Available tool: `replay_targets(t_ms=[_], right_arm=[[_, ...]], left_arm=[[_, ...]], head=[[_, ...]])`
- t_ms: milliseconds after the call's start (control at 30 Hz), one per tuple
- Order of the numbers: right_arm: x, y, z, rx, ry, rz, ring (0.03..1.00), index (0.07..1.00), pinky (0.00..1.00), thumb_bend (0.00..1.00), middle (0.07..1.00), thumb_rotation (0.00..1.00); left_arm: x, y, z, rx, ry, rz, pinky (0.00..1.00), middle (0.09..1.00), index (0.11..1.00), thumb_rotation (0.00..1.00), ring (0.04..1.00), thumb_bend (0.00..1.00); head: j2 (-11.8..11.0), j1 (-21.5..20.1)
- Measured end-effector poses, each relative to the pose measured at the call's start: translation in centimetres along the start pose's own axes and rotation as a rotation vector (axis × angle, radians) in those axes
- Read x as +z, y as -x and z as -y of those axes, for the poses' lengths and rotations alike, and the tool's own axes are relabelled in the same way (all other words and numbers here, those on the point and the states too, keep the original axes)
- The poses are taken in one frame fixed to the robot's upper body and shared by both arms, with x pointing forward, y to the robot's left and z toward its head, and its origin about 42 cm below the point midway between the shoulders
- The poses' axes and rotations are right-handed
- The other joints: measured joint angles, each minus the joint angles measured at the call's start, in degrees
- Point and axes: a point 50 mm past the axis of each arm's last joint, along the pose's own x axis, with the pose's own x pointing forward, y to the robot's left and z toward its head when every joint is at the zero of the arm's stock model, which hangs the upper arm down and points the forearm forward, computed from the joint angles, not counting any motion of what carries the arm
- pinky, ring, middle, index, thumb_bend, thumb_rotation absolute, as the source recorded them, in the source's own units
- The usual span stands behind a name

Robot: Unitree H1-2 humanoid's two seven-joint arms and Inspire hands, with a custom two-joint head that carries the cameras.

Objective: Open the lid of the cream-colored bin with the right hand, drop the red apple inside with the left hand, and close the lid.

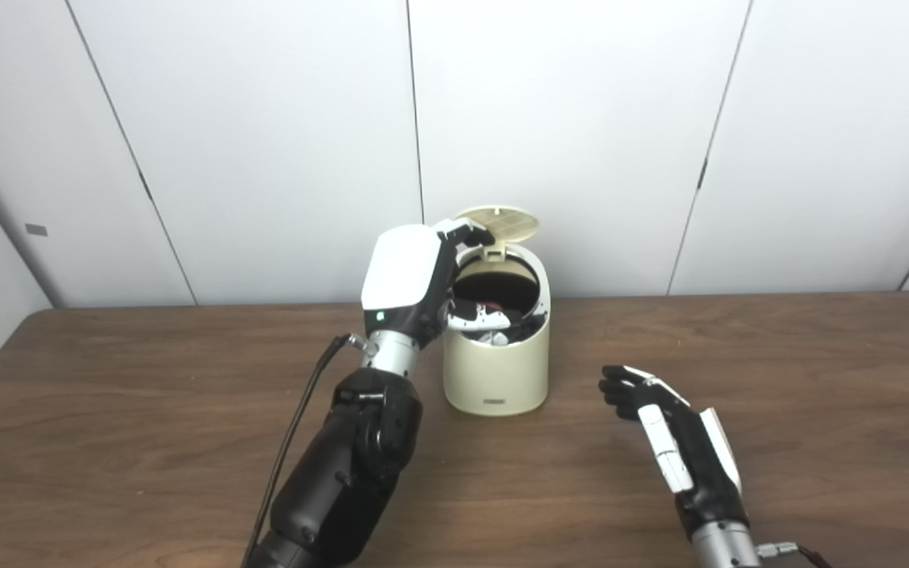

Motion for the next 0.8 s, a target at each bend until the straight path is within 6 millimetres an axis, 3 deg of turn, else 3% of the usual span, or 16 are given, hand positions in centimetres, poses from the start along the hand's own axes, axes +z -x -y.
replay_targets(t_ms=[167, 300, 400, 500, 533, 600, 700, 800], right_arm=[[0.00, 0.00, -0.03, 0.003, -0.007, -0.001, 0.751, 0.733, 0.79, 0.51, 0.724, 1.00], [0.01, 0.00, -0.08, 0.003, -0.014, -0.001, 0.756, 0.736, 0.80, 0.52, 0.722, 1.00], [0.03, 0.00, -0.17, 0.004, -0.018, -0.002, 0.753, 0.736, 0.79, 0.52, 0.720, 1.00], [0.03, 0.00, -0.20, 0.003, -0.020, -0.002, 0.755, 0.738, 0.79, 0.52, 0.717, 1.00], [0.04, 0.00, -0.20, 0.003, -0.019, -0.002, 0.758, 0.740, 0.79, 0.51, 0.718, 1.00], [0.04, -0.01, -0.19, 0.003, -0.017, -0.002, 0.762, 0.742, 0.79, 0.51, 0.720, 1.00], [0.06, -0.03, -0.19, 0.003, -0.009, -0.001, 0.760, 0.743, 0.78, 0.52, 0.718, 1.00], [0.05, -0.03, -0.13, 0.002, -0.004, -0.001, 0.761, 0.743, 0.78, 0.53, 0.717, 1.00]], left_arm=[[0.26, 0.12, -0.17, -0.016, -0.108, 0.003, 0.55, 0.673, 0.617, 0.17, 0.628, 0.99], [0.27, 0.19, -0.20, -0.030, -0.178, -0.001, 0.53, 0.675, 0.611, 0.20, 0.625, 0.99], [0.26, 0.16, -0.20, -0.031, -0.176, -0.008, 0.54, 0.663, 0.603, 0.15, 0.624, 0.96], [0.33, 0.09, -0.26, -0.025, -0.111, 0.001, 0.55, 0.633, 0.582, 0.03, 0.612, 0.92], [0.40, 0.08, -0.27, -0.020, -0.089, 0.005, 0.55, 0.623, 0.537, 0.04, 0.607, 0.73], [0.59, 0.03, -0.24, -0.007, -0.036, 0.014, 0.52, 0.567, 0.497, 0.02, 0.575, 0.56], [0.35, 0.32, -0.21, 0.018, 0.040, 0.012, 0.42, 0.518, 0.482, 0.00, 0.476, 0.49], [-0.25, 0.85, -0.23, 0.032, 0.087, 0.008, 0.40, 0.512, 0.479, 0.00, 0.455, 0.48]], head=[[0.0, 0.0], [0.0, -0.2], [-0.1, 0.0], [-0.1, -0.1], [-0.1, -0.2], [-0.1, -0.2], [0.0, 0.0], [-0.2, -0.1]])
